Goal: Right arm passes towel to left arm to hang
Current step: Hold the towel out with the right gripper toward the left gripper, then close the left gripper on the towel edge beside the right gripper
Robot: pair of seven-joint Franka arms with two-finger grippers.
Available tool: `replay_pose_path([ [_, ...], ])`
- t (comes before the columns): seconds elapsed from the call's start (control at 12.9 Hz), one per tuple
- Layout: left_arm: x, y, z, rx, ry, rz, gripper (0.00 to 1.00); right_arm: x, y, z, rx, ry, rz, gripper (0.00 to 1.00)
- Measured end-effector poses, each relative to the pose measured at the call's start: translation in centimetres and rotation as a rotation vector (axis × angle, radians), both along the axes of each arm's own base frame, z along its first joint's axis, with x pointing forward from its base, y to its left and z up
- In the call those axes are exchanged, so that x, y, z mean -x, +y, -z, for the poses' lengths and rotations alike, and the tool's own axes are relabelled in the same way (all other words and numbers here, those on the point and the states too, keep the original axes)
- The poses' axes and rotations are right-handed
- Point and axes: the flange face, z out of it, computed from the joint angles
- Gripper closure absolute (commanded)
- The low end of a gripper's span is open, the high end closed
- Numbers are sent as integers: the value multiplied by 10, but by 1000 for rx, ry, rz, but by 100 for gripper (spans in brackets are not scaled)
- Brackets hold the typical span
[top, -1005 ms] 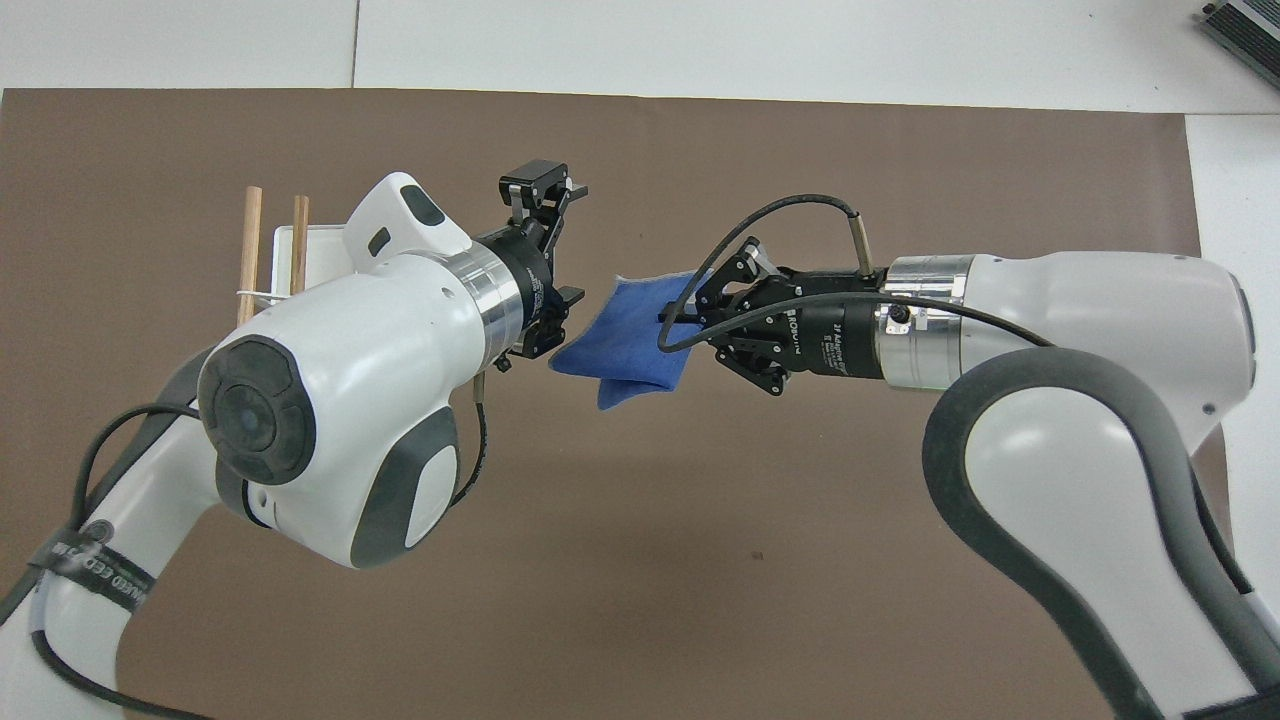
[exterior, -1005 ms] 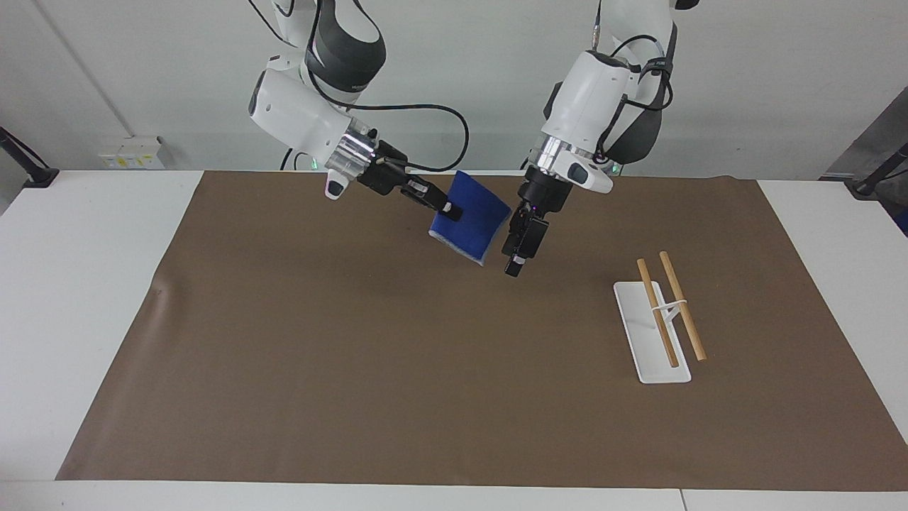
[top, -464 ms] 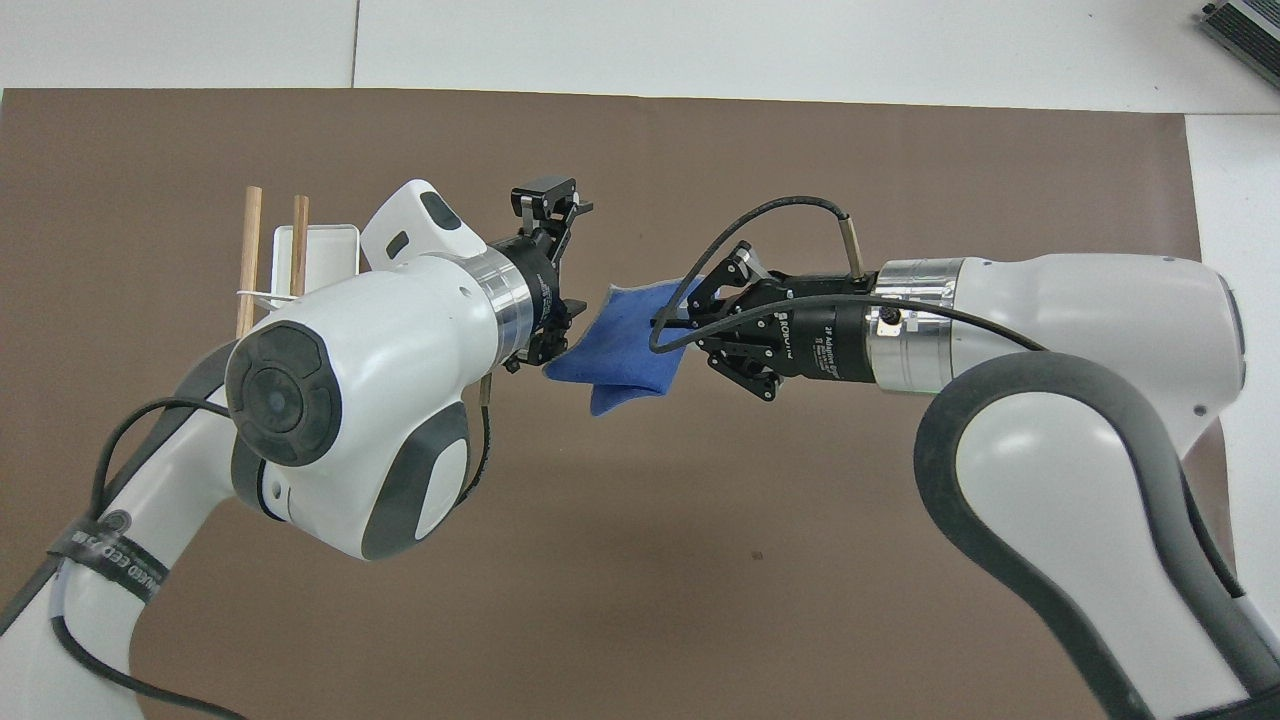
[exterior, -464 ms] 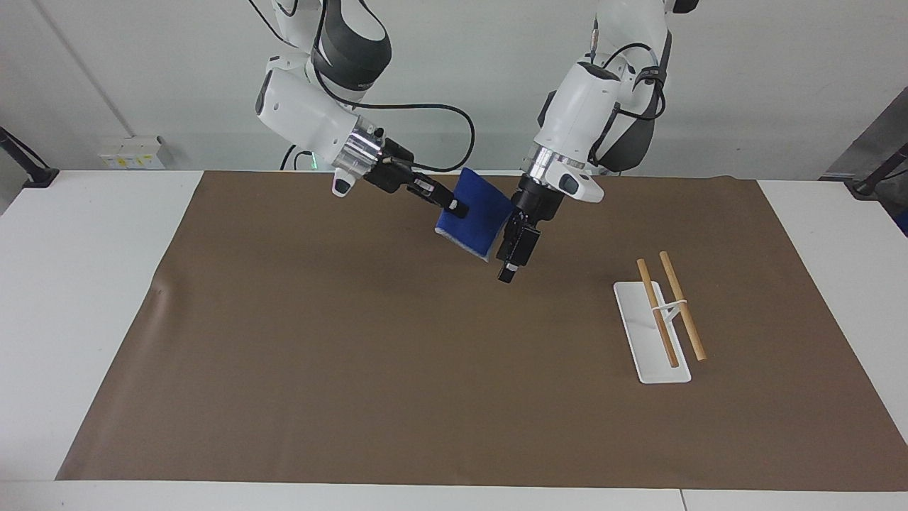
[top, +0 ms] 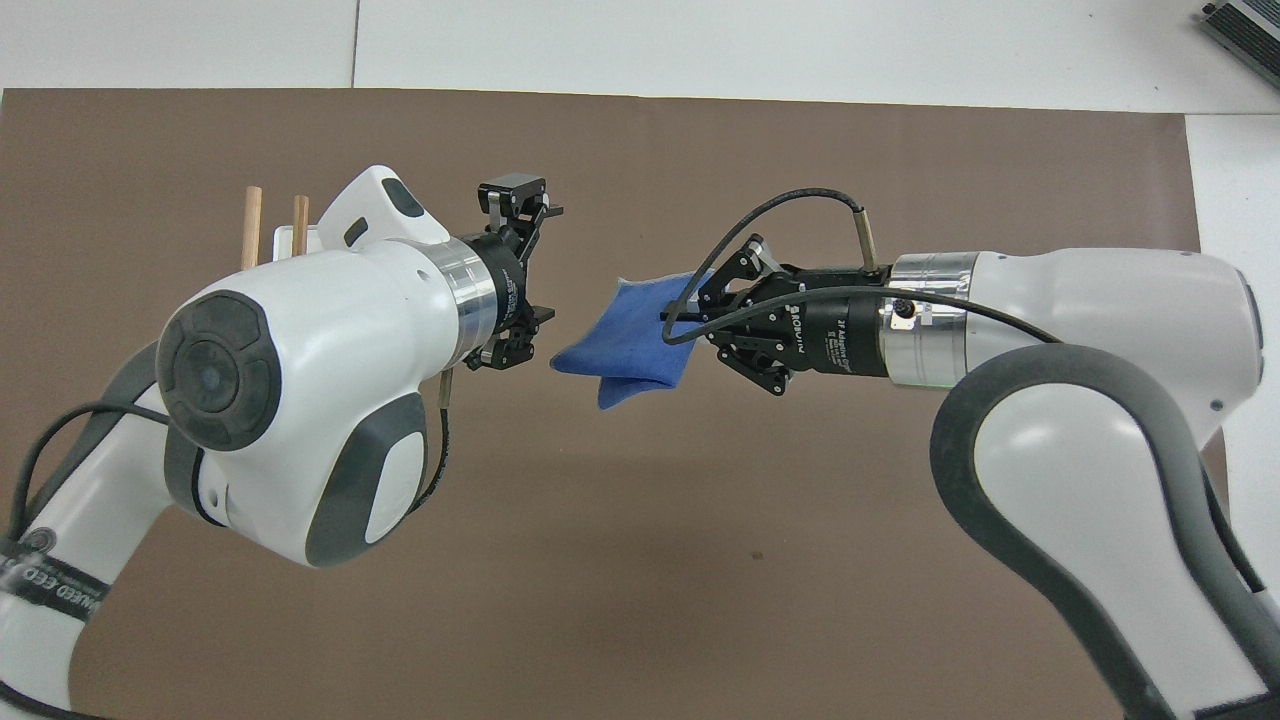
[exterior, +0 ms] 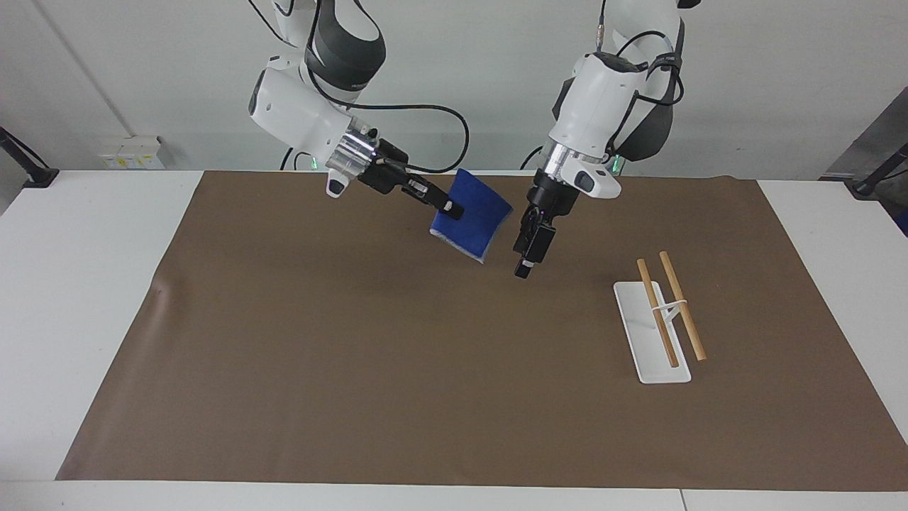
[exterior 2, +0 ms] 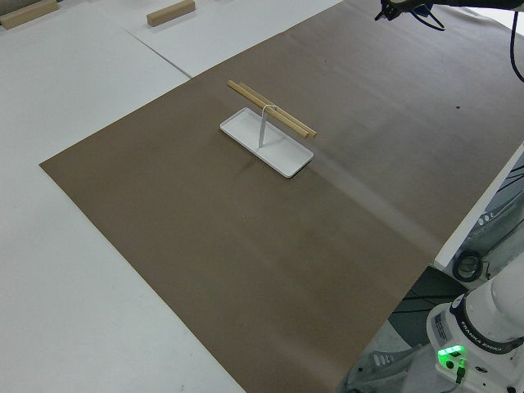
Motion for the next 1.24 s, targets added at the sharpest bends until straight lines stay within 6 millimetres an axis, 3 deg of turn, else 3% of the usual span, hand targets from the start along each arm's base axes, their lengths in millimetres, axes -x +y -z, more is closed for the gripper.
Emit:
replay_pose_path([
  [0.31,26,-3,-22,-27,61,38,0,0,0,0,0,1,-2,100],
  [1.16,55,-28,-18,-53,152,107,0,0,0,0,-1,3,-4,100],
  [1.24,54,-28,-18,-48,154,104,4,0,0,0,-1,2,-4,100],
])
